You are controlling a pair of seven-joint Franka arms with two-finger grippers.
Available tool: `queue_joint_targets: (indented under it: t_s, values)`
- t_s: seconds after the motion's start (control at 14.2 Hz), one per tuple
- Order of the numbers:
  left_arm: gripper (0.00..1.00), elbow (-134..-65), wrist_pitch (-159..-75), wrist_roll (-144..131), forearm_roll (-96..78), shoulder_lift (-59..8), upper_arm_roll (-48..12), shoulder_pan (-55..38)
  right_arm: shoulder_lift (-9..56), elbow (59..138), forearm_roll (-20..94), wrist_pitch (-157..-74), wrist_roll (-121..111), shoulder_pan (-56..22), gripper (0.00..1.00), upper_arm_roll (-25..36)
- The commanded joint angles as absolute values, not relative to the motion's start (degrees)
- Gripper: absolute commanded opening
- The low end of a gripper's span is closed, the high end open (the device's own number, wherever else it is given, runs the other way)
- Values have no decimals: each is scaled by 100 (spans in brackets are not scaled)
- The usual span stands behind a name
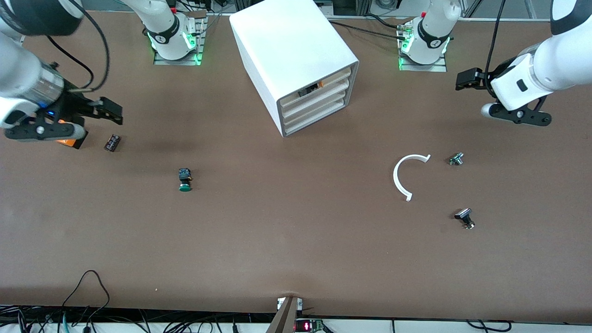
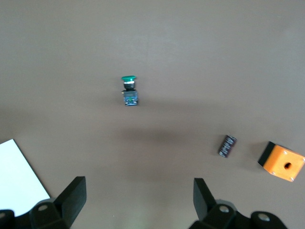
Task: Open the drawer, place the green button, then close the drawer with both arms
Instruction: 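Reach the right gripper to the green button while the left gripper nears the drawer, then grasp the green button with the right gripper while the left gripper grips the handle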
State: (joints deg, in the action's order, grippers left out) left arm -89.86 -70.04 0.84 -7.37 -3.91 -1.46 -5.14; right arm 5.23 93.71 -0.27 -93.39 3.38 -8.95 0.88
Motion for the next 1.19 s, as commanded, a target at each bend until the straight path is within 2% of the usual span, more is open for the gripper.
queue_joint_targets:
  t_s: [0.0,0.21,0.49,0.7,0.91,1.12]
  values:
    - [99,-8920,-6514,464,-1508,-658,-79,-256,1044,9325,-35,-9754,334,-1089,99,105]
    - [99,-9141,-6513,1097,-2187,-825,-88,-141,1738,9377,-70,-10334,299,-1151,99,105]
    - [99,-9158,-6705,1957,-2662,-1308,-114,-412,1995,10552,-88,-12212,79,-1151,99,114]
    - [99,-9350,-7266,2933,-3197,-1695,-114,-518,2310,10924,-88,-12953,88,-1160,99,105]
    - [99,-9737,-7970,3629,-4039,-1662,-245,-519,2513,11336,-62,-13630,105,-1195,99,105]
    - [99,-10228,-8882,3691,-4850,-1915,-316,-536,2706,11505,-9,-13939,263,-1204,99,9]
